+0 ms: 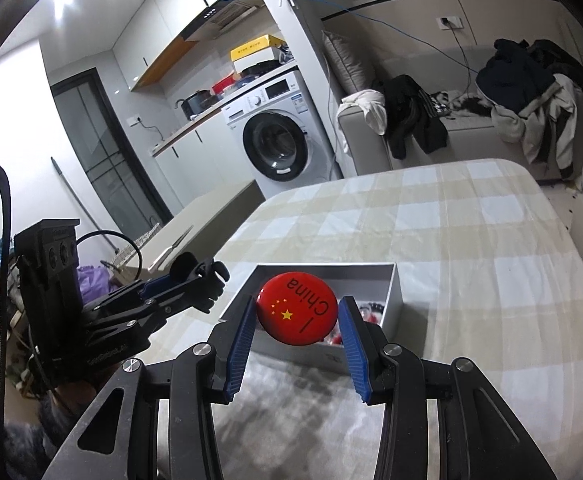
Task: Organize jewelry
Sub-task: 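Carry the badge and claw clip over the grey box and lower them inside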
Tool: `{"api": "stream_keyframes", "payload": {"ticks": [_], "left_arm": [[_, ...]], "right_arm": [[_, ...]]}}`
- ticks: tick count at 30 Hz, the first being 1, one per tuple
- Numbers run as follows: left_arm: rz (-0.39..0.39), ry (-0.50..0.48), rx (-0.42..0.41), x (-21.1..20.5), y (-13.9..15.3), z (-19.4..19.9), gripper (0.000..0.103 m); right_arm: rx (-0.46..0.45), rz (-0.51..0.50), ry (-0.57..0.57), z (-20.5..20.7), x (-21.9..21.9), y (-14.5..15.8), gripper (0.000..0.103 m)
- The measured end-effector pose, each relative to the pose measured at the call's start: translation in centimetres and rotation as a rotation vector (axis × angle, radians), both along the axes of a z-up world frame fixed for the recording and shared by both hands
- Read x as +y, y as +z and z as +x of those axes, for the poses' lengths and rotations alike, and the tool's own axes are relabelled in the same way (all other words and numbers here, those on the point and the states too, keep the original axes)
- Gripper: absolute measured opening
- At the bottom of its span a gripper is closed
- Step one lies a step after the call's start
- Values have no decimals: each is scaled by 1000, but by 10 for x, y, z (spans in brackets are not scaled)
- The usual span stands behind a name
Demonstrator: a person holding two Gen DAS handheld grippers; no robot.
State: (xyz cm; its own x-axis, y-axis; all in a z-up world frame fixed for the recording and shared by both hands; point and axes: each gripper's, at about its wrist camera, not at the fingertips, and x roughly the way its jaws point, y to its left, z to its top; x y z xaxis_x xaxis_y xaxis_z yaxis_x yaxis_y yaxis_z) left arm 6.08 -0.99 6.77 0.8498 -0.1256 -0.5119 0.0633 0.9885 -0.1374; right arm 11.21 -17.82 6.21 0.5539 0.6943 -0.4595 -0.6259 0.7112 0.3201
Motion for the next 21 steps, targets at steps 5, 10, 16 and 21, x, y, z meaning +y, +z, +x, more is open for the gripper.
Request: {"api": "stream_keyframes", "payload": {"ticks": [5,10,16,21], "left_arm": [[-3,14,6,3,1,6,39],[9,20,5,5,2,12,39],[28,12,28,5,-3,23,39],[40,13,50,4,-10,30,39]], "right_arm": [[7,17,4,10,2,4,41],[25,37,8,20,3,6,41],[59,48,6,35,9,0,41],[86,56,6,46,13,-7,41]]}}
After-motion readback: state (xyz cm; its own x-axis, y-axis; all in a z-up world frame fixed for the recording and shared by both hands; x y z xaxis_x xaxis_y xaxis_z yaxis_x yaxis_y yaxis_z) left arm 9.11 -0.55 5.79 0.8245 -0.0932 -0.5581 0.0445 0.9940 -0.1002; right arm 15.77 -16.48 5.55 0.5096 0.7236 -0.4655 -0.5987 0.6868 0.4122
